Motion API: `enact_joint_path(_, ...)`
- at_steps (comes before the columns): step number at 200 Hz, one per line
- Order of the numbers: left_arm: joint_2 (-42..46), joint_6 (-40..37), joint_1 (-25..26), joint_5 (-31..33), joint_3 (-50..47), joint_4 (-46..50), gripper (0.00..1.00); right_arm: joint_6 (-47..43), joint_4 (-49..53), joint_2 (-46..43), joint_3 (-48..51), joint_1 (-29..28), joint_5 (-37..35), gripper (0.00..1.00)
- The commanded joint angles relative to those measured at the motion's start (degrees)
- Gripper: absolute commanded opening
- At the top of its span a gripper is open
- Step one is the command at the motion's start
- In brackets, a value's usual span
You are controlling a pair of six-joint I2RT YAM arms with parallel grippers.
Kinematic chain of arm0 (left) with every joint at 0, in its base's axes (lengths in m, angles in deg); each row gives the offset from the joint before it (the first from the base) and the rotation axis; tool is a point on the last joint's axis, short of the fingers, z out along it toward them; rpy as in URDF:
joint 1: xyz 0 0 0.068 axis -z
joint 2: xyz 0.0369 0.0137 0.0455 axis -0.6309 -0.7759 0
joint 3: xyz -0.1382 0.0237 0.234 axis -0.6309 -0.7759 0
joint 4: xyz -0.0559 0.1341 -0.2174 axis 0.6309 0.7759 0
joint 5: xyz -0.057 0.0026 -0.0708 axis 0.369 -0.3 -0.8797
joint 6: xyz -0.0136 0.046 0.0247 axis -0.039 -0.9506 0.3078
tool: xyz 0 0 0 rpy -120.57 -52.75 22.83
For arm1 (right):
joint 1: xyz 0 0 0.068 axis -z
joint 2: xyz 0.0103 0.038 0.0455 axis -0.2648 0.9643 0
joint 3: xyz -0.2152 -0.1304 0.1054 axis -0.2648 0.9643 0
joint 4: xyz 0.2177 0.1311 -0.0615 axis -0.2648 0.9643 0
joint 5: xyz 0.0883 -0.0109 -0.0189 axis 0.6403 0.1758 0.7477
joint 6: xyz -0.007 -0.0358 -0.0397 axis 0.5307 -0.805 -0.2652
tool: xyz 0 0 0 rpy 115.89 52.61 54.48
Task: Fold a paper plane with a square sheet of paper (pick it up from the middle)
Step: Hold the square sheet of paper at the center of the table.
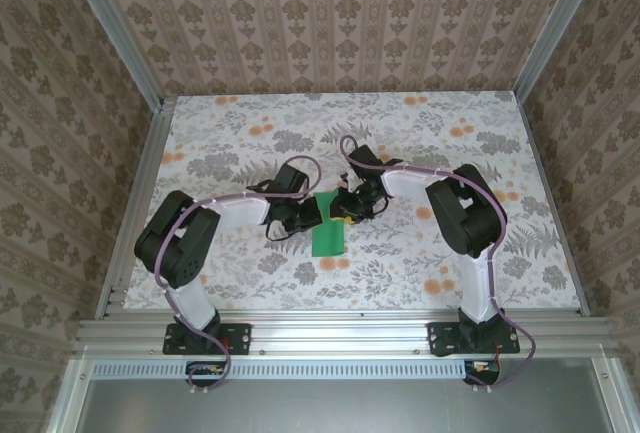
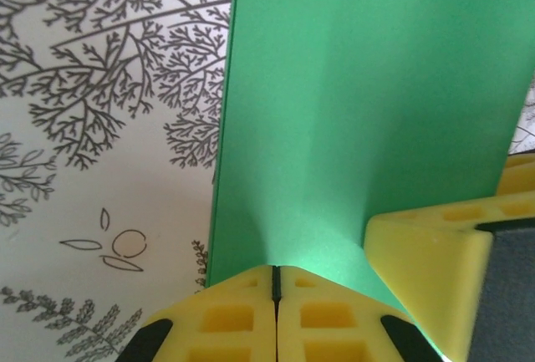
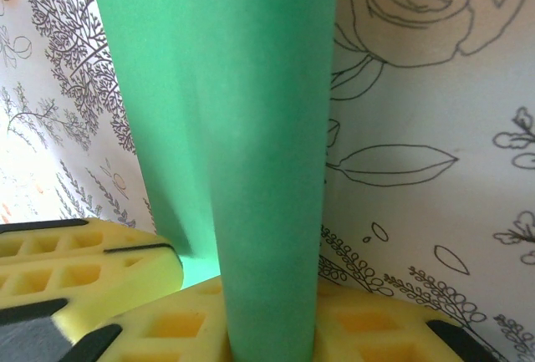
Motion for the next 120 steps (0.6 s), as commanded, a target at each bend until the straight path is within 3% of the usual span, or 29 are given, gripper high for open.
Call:
enact_joint_path(1,-1.55,-0.29,0.47,0.65,1.54,3.07,0.06,0.97,4.09,6.95,3.18,0.47,-10.92,0.27)
enact_joint_path(61,-2.94,-0.85,0.82,3.61,2.07,7.7,0.05,1.01,4.09,5.95,2.58,0.42,-9.56,0.28)
enact_joint_path(120,-3.42,-0.77,1.08,4.59,1.22,8.46,0.04,0.97,4.9,-7.64,1.89,2.34,-9.01,0.44)
